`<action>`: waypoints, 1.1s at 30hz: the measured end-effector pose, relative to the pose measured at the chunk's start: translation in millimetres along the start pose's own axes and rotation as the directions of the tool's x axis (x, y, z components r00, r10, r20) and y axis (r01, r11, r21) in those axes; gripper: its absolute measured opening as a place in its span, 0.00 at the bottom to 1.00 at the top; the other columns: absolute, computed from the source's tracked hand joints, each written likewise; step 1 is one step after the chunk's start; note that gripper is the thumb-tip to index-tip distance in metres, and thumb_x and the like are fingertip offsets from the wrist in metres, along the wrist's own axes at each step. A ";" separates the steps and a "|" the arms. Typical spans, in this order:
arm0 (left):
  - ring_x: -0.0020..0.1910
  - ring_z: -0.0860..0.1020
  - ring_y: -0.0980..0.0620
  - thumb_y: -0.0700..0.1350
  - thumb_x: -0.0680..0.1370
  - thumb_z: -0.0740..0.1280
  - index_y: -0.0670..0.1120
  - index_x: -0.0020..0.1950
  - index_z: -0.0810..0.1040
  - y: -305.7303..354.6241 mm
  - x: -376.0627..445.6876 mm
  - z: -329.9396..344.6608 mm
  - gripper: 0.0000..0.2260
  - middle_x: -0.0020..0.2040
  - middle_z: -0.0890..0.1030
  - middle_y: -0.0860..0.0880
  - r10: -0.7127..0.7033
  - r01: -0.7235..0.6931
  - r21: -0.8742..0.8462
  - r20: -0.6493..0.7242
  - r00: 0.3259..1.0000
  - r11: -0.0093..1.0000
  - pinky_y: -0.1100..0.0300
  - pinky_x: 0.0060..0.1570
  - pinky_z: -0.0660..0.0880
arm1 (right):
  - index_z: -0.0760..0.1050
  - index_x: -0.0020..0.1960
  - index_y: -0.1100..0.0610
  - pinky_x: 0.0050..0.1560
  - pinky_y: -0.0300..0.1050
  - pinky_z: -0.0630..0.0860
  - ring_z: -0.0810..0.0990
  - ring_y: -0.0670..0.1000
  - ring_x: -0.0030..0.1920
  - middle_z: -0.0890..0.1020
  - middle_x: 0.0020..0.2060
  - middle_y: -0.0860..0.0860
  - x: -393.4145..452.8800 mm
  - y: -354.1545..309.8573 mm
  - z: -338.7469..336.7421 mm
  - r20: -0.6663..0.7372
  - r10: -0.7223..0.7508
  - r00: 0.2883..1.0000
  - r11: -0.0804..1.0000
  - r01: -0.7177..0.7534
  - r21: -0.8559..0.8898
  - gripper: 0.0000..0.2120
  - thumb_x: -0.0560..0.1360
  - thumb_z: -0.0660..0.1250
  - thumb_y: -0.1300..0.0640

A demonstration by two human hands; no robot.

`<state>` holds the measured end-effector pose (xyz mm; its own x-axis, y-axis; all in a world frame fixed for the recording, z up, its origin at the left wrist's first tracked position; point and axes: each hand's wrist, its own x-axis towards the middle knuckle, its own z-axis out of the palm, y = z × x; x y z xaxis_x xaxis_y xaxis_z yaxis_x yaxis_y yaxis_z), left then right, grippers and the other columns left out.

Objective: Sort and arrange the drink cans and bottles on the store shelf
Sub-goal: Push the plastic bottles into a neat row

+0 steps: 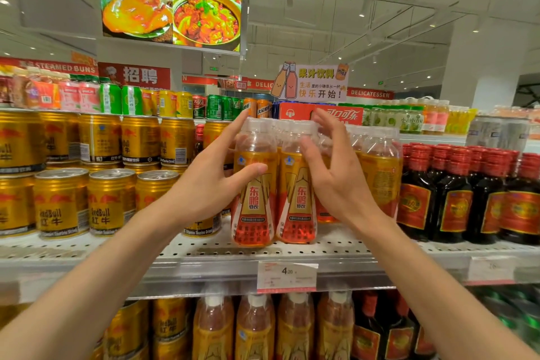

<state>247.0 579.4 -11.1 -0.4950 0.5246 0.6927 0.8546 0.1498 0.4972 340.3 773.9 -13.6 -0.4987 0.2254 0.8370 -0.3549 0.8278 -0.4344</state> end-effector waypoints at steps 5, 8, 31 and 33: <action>0.70 0.49 0.81 0.55 0.82 0.62 0.64 0.81 0.39 0.6 -23.0 35.3 0.37 0.74 0.49 0.75 -0.050 0.045 -0.053 -0.101 0.994 0.998 0.77 0.69 0.51 | 0.55 0.79 0.41 0.70 0.54 0.72 0.71 0.43 0.70 0.68 0.72 0.40 -55.8 17.9 0.4 0.102 0.225 0.969 0.974 -0.225 -0.005 0.33 0.78 0.59 0.32; 0.77 0.49 0.73 0.57 0.82 0.61 0.64 0.80 0.38 -6.6 -36.1 55.5 0.37 0.80 0.47 0.68 -0.123 0.095 -0.178 -0.152 0.981 0.979 0.63 0.77 0.53 | 0.52 0.81 0.44 0.76 0.49 0.62 0.62 0.42 0.76 0.64 0.78 0.42 -69.3 21.2 5.5 0.171 0.290 0.942 0.957 -0.281 -0.076 0.37 0.77 0.58 0.32; 0.79 0.60 0.44 0.51 0.80 0.65 0.46 0.78 0.65 21.3 -3.9 60.0 0.28 0.79 0.63 0.44 0.376 -0.218 0.448 -0.303 0.876 0.867 0.44 0.77 0.58 | 0.74 0.67 0.60 0.69 0.56 0.71 0.72 0.54 0.67 0.74 0.65 0.55 -36.1 27.5 -47.5 -0.183 -0.213 0.960 0.897 0.118 -0.426 0.20 0.78 0.67 0.52; 0.79 0.61 0.45 0.53 0.80 0.63 0.47 0.78 0.67 30.8 14.4 58.8 0.26 0.78 0.66 0.46 0.398 -0.214 0.552 -0.239 0.886 0.806 0.42 0.78 0.55 | 0.74 0.66 0.59 0.73 0.57 0.66 0.68 0.56 0.71 0.72 0.68 0.58 -14.5 31.5 -64.6 -0.206 -0.206 0.957 0.858 0.075 -0.509 0.19 0.78 0.67 0.52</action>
<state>275.4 640.8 -16.6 -0.1358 0.3243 0.9361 0.8814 0.4711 -0.0353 387.4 829.9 -17.9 -0.2407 0.1512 0.9587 0.0607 0.9882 -0.1406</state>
